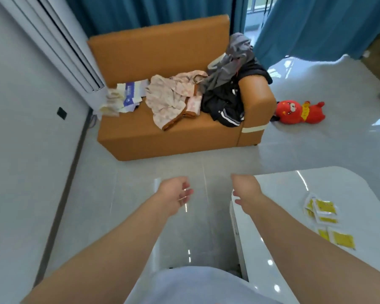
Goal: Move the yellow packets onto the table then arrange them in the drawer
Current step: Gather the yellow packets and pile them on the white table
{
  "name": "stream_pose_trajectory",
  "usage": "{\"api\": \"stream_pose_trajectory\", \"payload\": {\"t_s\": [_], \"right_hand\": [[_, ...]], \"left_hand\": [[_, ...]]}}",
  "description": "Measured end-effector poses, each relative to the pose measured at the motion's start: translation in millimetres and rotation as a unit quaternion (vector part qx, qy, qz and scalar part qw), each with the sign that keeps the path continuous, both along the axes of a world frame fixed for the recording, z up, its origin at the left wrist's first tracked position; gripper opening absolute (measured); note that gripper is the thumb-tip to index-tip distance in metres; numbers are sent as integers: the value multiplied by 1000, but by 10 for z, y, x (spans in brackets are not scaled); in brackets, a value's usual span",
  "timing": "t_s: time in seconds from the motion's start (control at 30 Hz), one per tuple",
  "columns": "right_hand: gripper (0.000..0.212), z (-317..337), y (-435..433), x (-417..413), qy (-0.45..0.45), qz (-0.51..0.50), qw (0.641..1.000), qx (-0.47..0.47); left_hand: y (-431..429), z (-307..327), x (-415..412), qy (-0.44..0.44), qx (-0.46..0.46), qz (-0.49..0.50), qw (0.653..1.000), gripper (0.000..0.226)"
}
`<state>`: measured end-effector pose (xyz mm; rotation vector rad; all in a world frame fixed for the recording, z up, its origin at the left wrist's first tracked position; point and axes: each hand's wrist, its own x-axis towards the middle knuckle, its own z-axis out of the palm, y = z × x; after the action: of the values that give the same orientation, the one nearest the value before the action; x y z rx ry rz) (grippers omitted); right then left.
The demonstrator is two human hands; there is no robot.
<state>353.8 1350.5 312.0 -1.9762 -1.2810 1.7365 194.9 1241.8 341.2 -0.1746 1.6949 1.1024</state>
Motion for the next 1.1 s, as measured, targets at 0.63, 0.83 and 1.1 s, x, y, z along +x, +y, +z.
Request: {"api": "stream_pose_trajectory", "payload": {"t_s": [0.63,0.83,1.1], "right_hand": [[21,117,-3488,-3781,-55,524,850,16],[20,-1,-4719,-4589,-54,677,734,4],[33,-73,-6175,-5300,-49,834,550,8]], "left_hand": [[-4418,-175,-2114,-61,31,513,856,5],[-5481,-315,-2145,-60,24,662,747,9],[-6379,-210,-1915,-50,14,828,558,4]]}}
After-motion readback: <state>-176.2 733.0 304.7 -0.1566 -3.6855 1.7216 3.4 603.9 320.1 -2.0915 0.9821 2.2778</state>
